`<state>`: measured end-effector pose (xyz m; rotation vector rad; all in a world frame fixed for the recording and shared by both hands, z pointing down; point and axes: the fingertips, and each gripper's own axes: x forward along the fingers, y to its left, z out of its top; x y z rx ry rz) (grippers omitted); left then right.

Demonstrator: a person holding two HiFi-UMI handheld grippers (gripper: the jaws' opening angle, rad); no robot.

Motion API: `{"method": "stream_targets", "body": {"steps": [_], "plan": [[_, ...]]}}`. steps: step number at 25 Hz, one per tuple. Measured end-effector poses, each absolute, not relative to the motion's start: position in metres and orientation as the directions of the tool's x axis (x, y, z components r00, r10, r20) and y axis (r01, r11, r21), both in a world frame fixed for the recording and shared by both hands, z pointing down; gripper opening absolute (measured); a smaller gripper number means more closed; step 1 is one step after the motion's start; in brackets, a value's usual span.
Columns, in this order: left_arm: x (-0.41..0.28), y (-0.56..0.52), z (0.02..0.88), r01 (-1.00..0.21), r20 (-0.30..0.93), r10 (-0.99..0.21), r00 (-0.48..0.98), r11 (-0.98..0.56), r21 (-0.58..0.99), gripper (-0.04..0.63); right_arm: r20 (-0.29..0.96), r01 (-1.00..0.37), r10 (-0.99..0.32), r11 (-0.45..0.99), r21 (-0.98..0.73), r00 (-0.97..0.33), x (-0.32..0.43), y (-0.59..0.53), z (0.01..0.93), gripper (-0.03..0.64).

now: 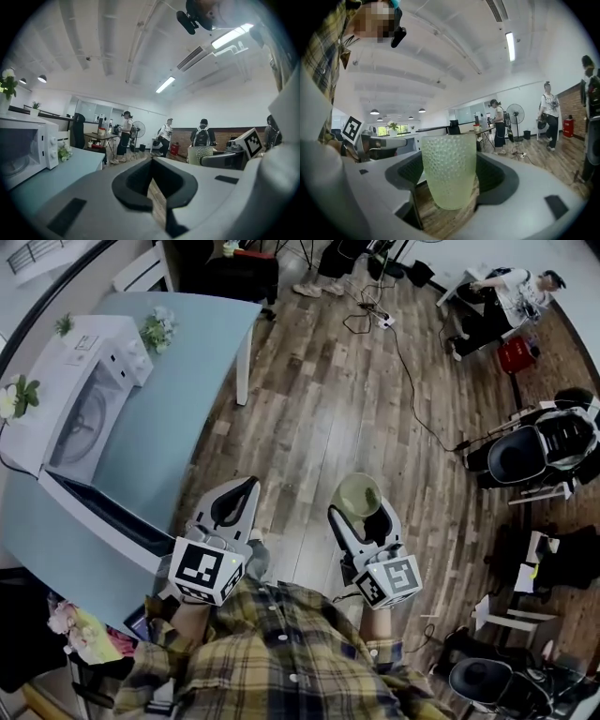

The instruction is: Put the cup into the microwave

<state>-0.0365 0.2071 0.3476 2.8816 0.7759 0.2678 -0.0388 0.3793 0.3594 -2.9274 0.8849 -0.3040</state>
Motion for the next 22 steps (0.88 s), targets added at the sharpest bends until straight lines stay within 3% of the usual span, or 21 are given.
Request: {"method": "stream_targets", "body": {"steps": [13,22], "plan": [[0.004,0.159,0.355,0.387,0.138,0.416,0.899,-0.900,0.200,-0.009,0.166,-0.670,-0.688,-0.725,-0.160,0.706,0.031,0.306,0.370,0.351],[0.020,0.124,0.362,0.241,0.158,0.279,0.947,-0.945,0.221,-0.009,0.183,-0.770,-0.792,-0.609,-0.188,0.582,0.073,0.260,0.386,0.351]]}}
